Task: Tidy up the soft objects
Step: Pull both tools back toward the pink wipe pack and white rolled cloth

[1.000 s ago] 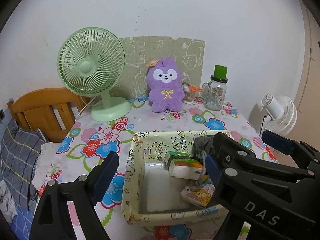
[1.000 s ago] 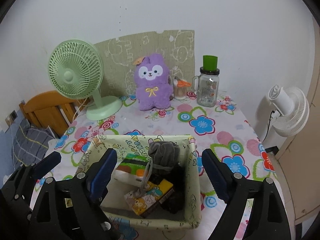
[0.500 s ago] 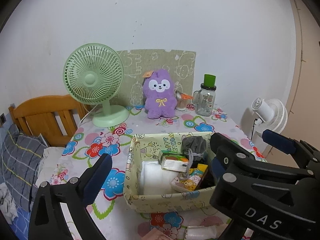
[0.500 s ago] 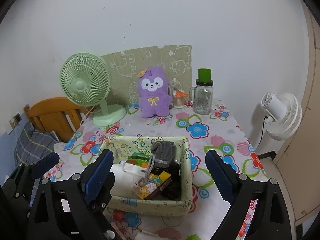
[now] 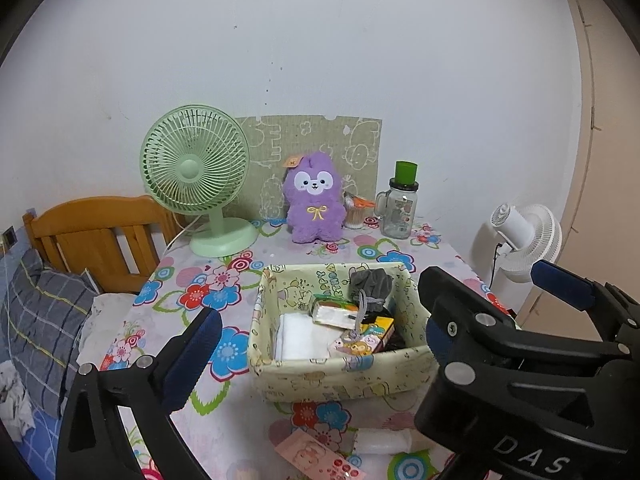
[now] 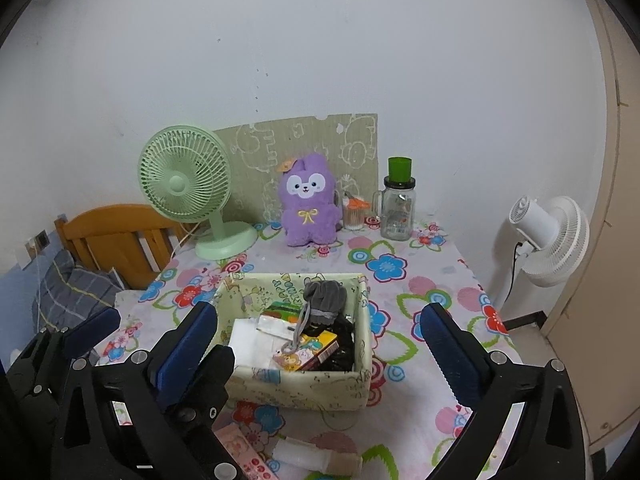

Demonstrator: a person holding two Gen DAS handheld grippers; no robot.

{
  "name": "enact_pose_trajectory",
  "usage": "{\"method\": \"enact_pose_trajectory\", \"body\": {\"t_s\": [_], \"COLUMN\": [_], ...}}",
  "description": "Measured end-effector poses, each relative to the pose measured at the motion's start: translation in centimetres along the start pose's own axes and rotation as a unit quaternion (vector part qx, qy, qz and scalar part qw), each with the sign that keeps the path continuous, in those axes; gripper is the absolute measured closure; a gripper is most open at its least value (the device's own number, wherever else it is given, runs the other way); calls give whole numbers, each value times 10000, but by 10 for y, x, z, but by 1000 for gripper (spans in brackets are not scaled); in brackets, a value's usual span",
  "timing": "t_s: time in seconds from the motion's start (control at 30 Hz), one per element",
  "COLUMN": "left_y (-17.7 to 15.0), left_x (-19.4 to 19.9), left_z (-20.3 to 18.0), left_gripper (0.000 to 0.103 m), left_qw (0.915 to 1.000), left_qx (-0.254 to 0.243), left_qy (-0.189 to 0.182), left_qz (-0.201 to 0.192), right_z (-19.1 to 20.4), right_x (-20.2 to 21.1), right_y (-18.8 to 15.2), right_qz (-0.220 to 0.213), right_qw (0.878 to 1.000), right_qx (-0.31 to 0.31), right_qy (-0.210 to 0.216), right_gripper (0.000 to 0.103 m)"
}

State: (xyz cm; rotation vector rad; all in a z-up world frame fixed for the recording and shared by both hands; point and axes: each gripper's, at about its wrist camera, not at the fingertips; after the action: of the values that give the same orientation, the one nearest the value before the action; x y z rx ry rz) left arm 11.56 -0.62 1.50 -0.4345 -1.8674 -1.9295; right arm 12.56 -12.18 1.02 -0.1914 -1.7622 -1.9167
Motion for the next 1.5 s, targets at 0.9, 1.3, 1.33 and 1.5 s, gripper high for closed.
{"method": "enact_pose_trajectory", "body": {"t_s": [0.9,1.3,1.33,1.5], "left_y": [-67,-100,-102,-113], "left_x": [26,1,-2,-13], "left_z": [-15,-16,-16,-14], "left_gripper": [0,0,0,0], "left_qw": [9999,9989,9988,9979], "left_qx": [4,14,13,6], "left_qy": [-61,-25,-20,12], "left_qz": [79,458,493,651], "right_z": [1,-2,-2,-2], "right_x": [29,4,1,-11], "right_y": [-67,-102,-105,-115], "right_qz": [125,502,542,716], "right_qw": [9999,9987,9985,9973], "right_qx": [57,50,51,-12], "right_qy": [12,99,107,169], "right_gripper": [0,0,0,0]}}
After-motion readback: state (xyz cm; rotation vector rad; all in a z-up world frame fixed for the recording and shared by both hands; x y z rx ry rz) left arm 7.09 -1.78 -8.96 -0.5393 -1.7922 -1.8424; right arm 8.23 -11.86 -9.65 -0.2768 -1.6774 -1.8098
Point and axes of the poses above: each gripper's, at about its wrist camera, not at the fingertips, and x roughly against the way its jaws point, z to its left, y to its top, and after that the axes turned 9 degrees about y, right-handed
